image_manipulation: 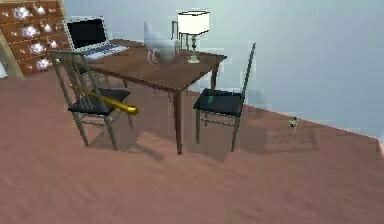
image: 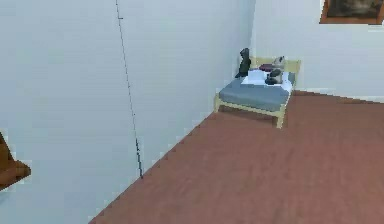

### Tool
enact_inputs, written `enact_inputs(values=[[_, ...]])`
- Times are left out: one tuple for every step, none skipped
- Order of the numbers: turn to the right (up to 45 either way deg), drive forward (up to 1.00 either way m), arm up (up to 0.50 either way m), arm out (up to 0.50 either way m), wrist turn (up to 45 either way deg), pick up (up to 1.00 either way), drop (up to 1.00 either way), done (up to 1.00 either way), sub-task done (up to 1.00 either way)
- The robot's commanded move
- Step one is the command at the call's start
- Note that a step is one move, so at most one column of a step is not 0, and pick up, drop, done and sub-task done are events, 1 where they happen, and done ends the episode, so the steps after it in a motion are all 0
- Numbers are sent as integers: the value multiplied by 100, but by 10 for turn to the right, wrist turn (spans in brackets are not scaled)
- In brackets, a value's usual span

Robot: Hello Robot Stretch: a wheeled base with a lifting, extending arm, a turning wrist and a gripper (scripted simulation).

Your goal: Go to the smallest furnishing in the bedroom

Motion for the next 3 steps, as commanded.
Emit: enact_inputs(values=[[450, 0, 0, 0, 0, 0, 0, 0, 0], [450, 0, 0, 0, 0, 0, 0, 0, 0], [30, 0, 0, 0, 0, 0, 0, 0, 0]])
